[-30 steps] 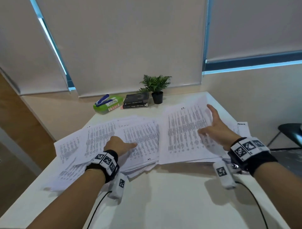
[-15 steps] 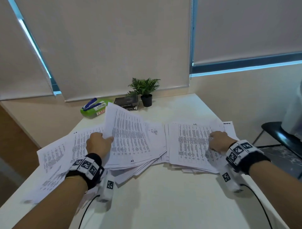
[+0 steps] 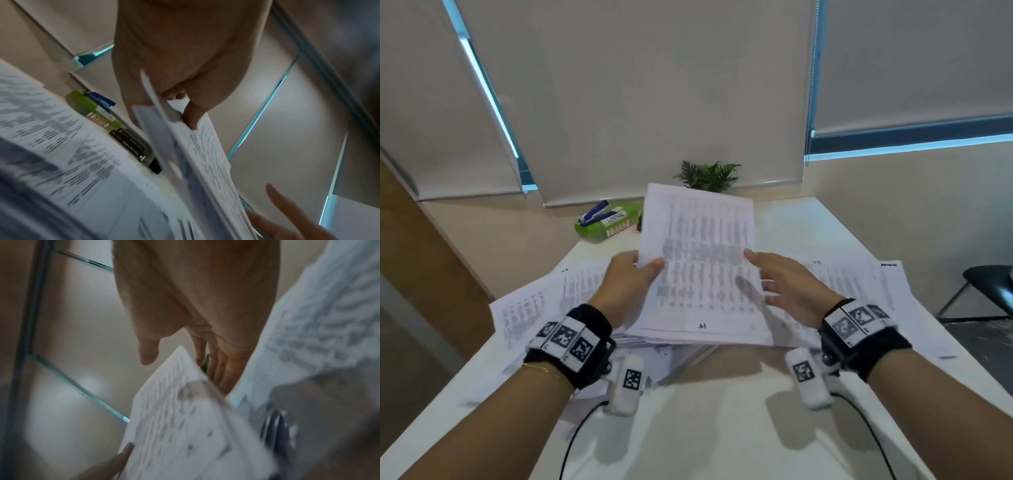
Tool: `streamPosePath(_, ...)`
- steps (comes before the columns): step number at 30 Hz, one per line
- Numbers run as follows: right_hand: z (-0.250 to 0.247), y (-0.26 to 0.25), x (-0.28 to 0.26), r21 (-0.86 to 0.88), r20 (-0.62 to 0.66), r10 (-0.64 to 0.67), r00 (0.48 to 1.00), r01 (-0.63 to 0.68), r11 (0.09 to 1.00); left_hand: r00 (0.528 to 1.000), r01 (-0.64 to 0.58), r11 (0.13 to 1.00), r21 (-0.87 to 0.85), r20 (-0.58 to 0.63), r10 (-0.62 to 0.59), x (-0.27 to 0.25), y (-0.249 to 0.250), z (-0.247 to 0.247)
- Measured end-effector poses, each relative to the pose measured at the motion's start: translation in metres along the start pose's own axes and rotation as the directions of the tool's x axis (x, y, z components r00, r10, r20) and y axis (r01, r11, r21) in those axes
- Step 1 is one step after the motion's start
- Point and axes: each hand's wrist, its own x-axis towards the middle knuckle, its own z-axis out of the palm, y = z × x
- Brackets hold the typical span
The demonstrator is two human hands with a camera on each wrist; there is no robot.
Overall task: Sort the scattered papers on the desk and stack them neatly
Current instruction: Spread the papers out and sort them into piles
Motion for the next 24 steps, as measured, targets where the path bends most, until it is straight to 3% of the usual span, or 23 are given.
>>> streamPosePath(3, 0.027, 0.019, 0.016, -0.041, -0.052, -0.035, 0.998, 0.033, 0.999, 0.995, 0.056, 0.995, 0.081, 0.072, -0.062, 0.007, -0.024, -0.008)
streamPosePath(5, 0.041, 0.029, 0.024, -0.133, -0.116, -0.04, 0.992, 0.025, 0.991, 0.995, 0.095, 0.979, 0.182, 0.016, -0.1, 0.014, -0.035, -0.026)
streamPosePath(7, 0.048, 0.039, 0.031, -0.112, -0.159, -0.016, 0.987, -0.002, 0.994, 0.988, 0.155, 0.941, 0.301, -0.074, -0.139, 0.023, -0.048, -0.052)
streamPosePath(12, 0.061, 0.056, 0.03, -0.199, -0.226, 0.029, 0.974, -0.075, 0.977, 0.91, 0.414, 0.659, 0.628, -0.287, -0.298, 0.042, -0.091, -0.126)
streamPosePath(18, 0.062, 0.065, 0.041, -0.291, -0.217, 0.032, 0.976, -0.096, 0.952, 0.832, 0.554, 0.606, 0.571, -0.355, -0.426, 0.042, -0.12, -0.145)
streamPosePath(24, 0.064, 0.06, 0.039, -0.275, -0.201, 0.108, 0.974, -0.162, 0.948, 0.807, 0.59, 0.645, 0.485, -0.334, -0.487, 0.047, -0.118, -0.15)
